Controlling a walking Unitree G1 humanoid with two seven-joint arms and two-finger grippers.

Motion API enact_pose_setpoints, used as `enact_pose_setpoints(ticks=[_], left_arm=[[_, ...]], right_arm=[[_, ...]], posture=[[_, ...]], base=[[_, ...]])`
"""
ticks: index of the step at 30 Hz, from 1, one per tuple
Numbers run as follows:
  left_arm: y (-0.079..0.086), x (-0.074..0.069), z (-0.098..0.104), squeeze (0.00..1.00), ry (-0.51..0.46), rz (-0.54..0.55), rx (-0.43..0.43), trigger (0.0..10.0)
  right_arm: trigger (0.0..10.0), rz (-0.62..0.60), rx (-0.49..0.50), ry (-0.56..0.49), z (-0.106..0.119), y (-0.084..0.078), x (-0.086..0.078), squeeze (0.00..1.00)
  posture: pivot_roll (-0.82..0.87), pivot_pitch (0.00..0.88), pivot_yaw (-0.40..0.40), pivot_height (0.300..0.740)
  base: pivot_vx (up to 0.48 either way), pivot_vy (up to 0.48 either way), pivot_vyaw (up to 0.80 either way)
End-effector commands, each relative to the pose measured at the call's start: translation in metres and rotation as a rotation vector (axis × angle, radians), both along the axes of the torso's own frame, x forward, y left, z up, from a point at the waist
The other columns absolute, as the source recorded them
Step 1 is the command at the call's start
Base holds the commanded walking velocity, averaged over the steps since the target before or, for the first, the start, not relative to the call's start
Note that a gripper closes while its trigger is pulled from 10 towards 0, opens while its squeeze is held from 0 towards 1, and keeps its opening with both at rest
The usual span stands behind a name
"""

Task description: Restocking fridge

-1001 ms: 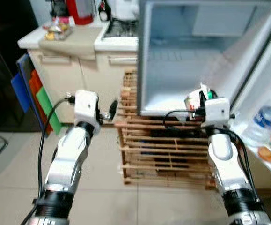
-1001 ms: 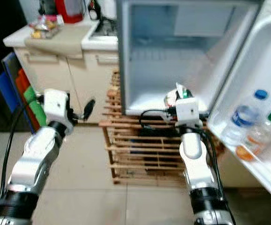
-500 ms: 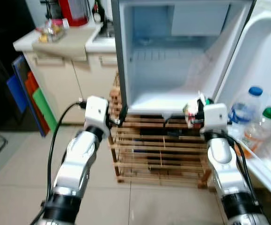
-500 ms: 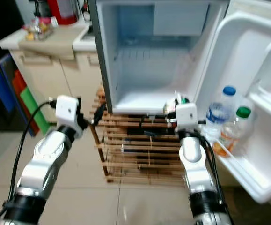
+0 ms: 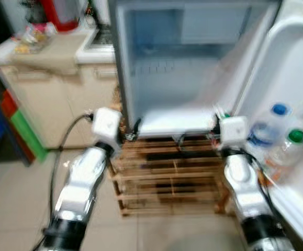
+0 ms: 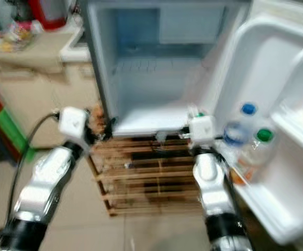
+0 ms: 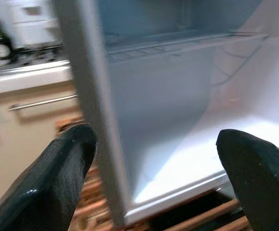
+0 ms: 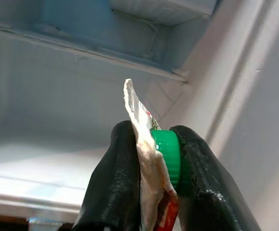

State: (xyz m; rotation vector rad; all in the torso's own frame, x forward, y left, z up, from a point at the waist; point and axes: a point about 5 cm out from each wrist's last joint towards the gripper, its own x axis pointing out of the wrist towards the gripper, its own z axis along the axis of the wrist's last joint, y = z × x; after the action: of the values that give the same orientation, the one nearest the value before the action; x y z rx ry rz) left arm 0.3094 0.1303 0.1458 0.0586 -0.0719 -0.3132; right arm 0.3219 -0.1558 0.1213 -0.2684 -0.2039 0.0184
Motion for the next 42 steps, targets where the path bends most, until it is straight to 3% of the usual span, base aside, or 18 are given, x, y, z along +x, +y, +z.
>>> enact_pose_setpoints(ticks=[1,7,11,21,22,30,33,38,42], left_arm=[[-0.010,-0.002,0.010,0.00,-0.050,-0.053,-0.017,10.0],[-0.016,-0.012,0.033,0.00,-0.148,-0.125,-0.032,10.0],[-0.016,-0.013,0.039,0.00,-0.158,-0.141,-0.040,10.0],[-0.017,-0.016,0.035,0.00,-0.126,-0.146,-0.066,10.0],[-0.018,-0.016,0.035,0.00,-0.122,-0.151,-0.069,10.0],[-0.020,-0.015,0.034,0.00,-0.108,-0.160,-0.078,10.0],[-0.019,-0.014,0.033,0.00,-0.098,-0.156,-0.087,10.0],[-0.018,-0.014,0.033,0.00,-0.096,-0.155,-0.089,10.0],[-0.018,-0.014,0.033,0.00,-0.092,-0.156,-0.089,10.0]], right_arm=[[0.0,-0.024,-0.007,-0.016,0.008,-0.009,0.005,0.00],[0.0,0.028,0.004,-0.026,0.016,0.001,0.010,0.00],[0.0,0.042,-0.025,-0.037,0.019,0.001,0.012,0.00],[0.0,-0.004,-0.144,-0.029,0.013,-0.019,0.008,0.00],[0.0,-0.027,-0.184,-0.020,0.011,-0.028,0.006,0.00],[0.0,-0.118,-0.287,0.018,0.003,-0.058,0.001,0.00],[0.0,-0.186,-0.335,0.038,0.002,-0.081,-0.001,0.00],[0.0,-0.215,-0.343,0.027,0.007,-0.089,0.000,0.00],[0.0,-0.161,-0.276,-0.026,0.018,-0.075,0.005,0.00]], posture=[[-0.12,0.000,0.042,0.740],[-0.11,0.000,0.034,0.740],[-0.10,0.000,0.028,0.740],[-0.10,0.000,0.029,0.740],[-0.11,0.000,0.035,0.740],[-0.12,0.000,0.039,0.740],[-0.13,0.000,0.041,0.740],[-0.13,0.000,0.046,0.740],[-0.13,0.000,0.048,0.740]], base=[[0.458,0.000,0.00],[0.441,0.000,0.00],[0.000,0.000,0.00],[0.000,0.000,0.00],[0.000,0.000,0.00],[0.000,0.000,0.00],[0.000,0.000,0.00],[0.000,0.000,0.00],[0.000,0.000,0.00]])
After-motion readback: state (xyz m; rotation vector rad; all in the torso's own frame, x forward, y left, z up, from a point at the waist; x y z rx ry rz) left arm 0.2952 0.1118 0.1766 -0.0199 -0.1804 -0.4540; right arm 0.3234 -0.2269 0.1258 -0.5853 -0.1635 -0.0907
